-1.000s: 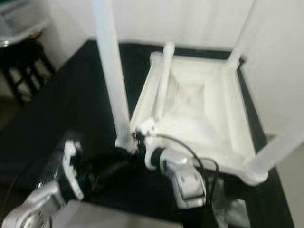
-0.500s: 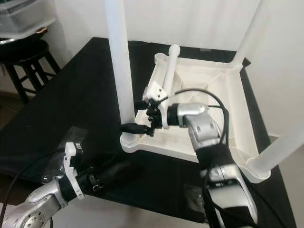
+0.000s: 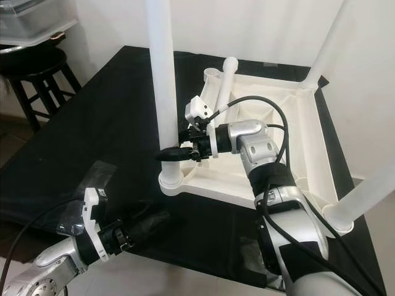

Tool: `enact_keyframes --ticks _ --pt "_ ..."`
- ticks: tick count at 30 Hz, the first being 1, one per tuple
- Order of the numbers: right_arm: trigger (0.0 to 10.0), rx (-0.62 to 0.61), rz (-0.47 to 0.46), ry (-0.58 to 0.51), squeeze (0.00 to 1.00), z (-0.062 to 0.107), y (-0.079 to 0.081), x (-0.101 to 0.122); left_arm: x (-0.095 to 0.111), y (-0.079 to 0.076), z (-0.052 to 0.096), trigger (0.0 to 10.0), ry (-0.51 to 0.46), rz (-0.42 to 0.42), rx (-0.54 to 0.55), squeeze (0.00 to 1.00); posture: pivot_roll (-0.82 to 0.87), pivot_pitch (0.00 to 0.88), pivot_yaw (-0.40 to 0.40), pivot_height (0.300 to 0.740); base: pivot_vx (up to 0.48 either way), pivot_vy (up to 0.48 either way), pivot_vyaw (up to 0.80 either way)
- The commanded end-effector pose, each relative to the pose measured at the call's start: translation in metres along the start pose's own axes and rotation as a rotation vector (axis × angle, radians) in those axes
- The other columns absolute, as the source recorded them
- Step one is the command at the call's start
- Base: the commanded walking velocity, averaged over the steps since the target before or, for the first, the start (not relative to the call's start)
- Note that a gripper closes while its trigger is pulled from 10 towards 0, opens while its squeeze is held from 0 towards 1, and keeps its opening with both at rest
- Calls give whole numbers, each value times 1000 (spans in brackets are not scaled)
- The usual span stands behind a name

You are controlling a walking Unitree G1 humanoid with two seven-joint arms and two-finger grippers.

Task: Building children table

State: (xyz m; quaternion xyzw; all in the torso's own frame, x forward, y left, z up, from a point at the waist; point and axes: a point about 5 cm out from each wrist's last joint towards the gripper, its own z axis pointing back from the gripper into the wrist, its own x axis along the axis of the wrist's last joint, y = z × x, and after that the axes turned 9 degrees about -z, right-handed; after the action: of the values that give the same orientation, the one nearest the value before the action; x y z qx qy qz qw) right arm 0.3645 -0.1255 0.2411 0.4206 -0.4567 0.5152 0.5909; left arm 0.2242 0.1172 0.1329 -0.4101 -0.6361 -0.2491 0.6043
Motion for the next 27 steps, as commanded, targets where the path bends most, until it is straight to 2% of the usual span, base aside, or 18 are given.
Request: enact_keyframes --ticks 1,4,5,6,7,9,10,11,12,13,15,16,17,21,22,23,24,27 --pt "0 0 -52 8 0 8 5 -21 0 -3 -1 10000 6 4 -10 0 49 163 -17 740 0 0 0" --pt "0 -4 -54 3 0 13 9 -26 0 -4 -1 10000 6 5 -11 0 46 166 -17 740 0 0 0" --pt "0 -60 -65 3 0 17 15 -37 0 -3 -1 10000 5 6 -12 0 34 172 -19 740 0 0 0" --pt "0 -60 -65 3 0 17 15 -37 0 -3 -1 10000 5 6 -12 0 34 172 -19 740 0 0 0" --pt "0 -333 -139 0 0 0 21 -65 1 -2 0 10000 4 5 -13 0 26 173 -26 740 0 0 0" --pt "0 -333 -139 0 0 0 21 -65 1 -2 0 10000 4 5 -13 0 26 173 -26 740 0 0 0" --pt "0 -553 -188 3 0 -7 28 -83 2 -1 1 10000 4 5 -13 0 22 173 -24 740 0 0 0" --pt "0 -553 -188 3 0 -7 28 -83 2 -1 1 10000 4 5 -13 0 22 173 -24 740 0 0 0" --pt "0 -707 -137 64 0 -30 50 -99 3 2 1 10000 4 2 -12 0 11 174 6 740 0 0 0" --pt "0 -784 -87 82 0 -45 66 -104 3 4 1 10000 4 1 -11 0 8 169 9 740 0 0 0" --pt "0 -784 -87 82 0 -45 66 -104 3 4 1 10000 4 1 -11 0 8 169 9 740 0 0 0" --pt "0 -826 -219 -4 0 -48 66 -104 2 7 1 10000 7 0 -10 0 -11 153 19 740 0 0 0" --pt "0 -819 -271 -4 0 -50 65 -109 2 8 0 10000 8 0 -13 0 -3 138 15 740 0 0 0" --pt "0 -740 -311 4 0 -54 65 -111 1 10 -2 10000 11 -3 -16 0 -5 131 7 740 0 0 0" --pt "1804 -720 -303 22 0 -55 68 -110 1 10 -2 10000 7 -5 -6 0 4 132 4 740 0 0 0" --pt "1804 -720 -303 22 0 -55 68 -110 1 10 -2 10000 7 -5 -6 0 4 132 4 740 0 0 0" --pt "10000 -655 -337 17 0 -57 70 -108 1 11 -2 10000 3 -6 4 0 9 128 5 740 0 0 0" --pt "10000 -655 -337 17 0 -57 70 -108 1 11 -2 10000 3 -6 4 0 9 128 5 740 0 0 0"
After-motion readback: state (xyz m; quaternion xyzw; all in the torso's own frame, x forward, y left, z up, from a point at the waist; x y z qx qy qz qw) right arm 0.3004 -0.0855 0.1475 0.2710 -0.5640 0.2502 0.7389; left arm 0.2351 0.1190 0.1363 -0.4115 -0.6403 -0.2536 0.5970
